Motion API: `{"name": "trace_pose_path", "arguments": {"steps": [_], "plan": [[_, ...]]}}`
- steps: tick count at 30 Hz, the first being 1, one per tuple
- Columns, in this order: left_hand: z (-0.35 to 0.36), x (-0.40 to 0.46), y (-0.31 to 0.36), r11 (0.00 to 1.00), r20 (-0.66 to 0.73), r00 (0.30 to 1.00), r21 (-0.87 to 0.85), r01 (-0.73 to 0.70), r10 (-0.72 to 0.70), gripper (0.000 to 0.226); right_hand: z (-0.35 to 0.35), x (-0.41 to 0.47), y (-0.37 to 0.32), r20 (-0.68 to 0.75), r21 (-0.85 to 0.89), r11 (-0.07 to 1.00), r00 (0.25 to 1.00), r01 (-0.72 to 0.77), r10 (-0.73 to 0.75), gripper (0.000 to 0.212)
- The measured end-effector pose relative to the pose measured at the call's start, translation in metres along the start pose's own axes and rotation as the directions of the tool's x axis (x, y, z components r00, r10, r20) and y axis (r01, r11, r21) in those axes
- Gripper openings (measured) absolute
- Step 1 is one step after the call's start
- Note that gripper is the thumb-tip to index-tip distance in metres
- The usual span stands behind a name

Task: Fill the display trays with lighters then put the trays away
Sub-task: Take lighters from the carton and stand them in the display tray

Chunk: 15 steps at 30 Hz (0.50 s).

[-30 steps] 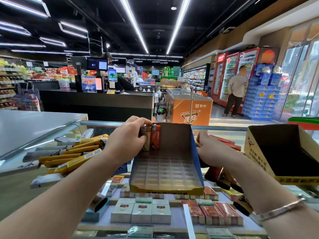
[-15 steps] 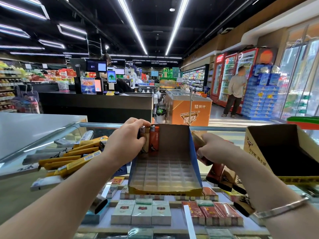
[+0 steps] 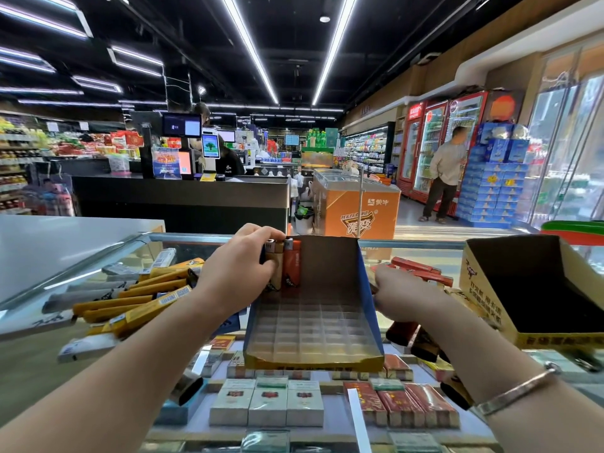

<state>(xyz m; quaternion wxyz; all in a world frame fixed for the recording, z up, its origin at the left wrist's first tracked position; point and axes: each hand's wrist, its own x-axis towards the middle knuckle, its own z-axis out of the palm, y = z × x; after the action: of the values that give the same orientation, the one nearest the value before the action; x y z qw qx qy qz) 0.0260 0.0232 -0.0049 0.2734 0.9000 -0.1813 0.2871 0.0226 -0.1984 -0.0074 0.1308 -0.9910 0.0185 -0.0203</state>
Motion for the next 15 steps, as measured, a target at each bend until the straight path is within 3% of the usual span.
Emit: {"name": "trace_pose_path", "arguments": {"steps": [9, 12, 15], "plan": [[0.000, 0.000, 0.001, 1.000, 0.009, 1.000, 0.008, 0.010, -0.010, 0.033, -0.016, -0.001, 0.006, 0.012, 0.310, 0.945, 0.995, -0.101, 0.103, 0.030], [-0.001, 0.001, 0.002, 1.000, 0.016, 1.000, -0.002, 0.017, -0.017, 0.032, -0.018, -0.003, 0.009, 0.008, 0.354, 0.932, 0.996, -0.081, 0.083, 0.027], [-0.001, 0.000, 0.003, 1.000, 0.023, 1.000, -0.012, 0.018, -0.018, 0.032, -0.024, -0.003, 0.011, -0.066, 0.527, 0.850, 0.997, 0.002, 0.038, 0.023]]}}
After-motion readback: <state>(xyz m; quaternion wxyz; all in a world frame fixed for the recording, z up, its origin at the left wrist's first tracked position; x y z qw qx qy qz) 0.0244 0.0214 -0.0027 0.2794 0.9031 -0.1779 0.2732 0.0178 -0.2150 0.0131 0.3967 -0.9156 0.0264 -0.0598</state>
